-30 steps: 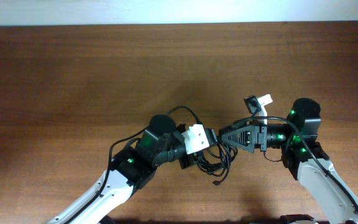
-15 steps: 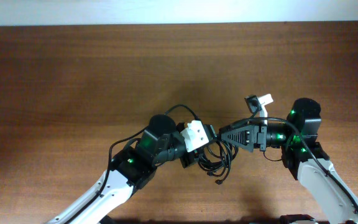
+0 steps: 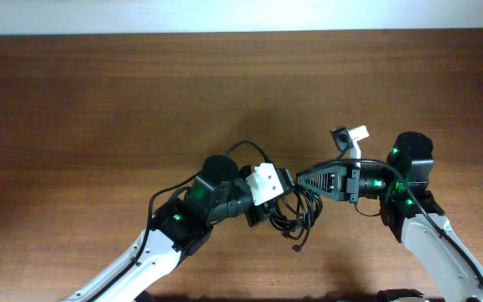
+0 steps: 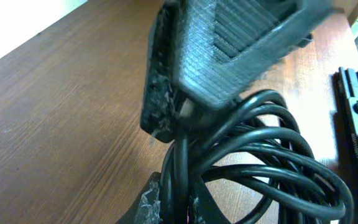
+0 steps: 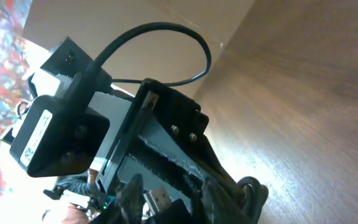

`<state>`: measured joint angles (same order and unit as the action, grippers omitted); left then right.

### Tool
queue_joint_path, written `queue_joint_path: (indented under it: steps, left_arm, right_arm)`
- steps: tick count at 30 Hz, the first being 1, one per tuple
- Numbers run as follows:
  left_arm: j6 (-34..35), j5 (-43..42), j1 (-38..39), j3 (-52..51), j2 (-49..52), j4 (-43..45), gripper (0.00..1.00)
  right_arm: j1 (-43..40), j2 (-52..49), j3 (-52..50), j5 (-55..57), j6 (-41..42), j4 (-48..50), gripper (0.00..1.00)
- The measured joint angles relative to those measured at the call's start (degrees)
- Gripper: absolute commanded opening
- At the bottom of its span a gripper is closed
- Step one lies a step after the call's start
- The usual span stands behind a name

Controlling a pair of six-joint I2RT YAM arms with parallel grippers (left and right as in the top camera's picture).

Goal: Untangle cables

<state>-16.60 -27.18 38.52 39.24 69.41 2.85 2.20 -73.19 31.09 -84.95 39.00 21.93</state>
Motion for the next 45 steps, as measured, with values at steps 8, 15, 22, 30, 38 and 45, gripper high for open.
queue_joint_path:
  steps: [8,15,22,30,38,45]
  left_arm:
    - [0.13,-0.39,0.11,0.0,0.0,0.04,0.0]
    - [0.17,-0.22,0.09,0.0,0.0,0.2,0.0]
    - [0.2,0.33,0.11,0.0,0.0,0.17,0.0]
    - [0.2,4.33,0.87,0.0,-0.07,0.28,0.0]
    - [0.15,12.74,2.19,-0.46,-5.51,-0.15,0.0]
    - [0.13,15.21,2.25,-1.73,-6.95,3.91,0.0]
  right_arm:
    - [0.0,0.0,0.02,0.24,-0.15,0.02,0.08]
    - [0.0,0.02,0.02,0.2,-0.17,0.0,0.04]
    - [0.0,0.0,0.02,0.2,-0.2,0.0,0.04]
    - [0.11,0.0,0.02,1.46,-0.2,0.0,0.04]
    - [0.9,0.39,1.64,2.36,-0.24,0.92,0.04]
    - [0.9,0.66,2.51,2.82,-0.37,1.31,0.09]
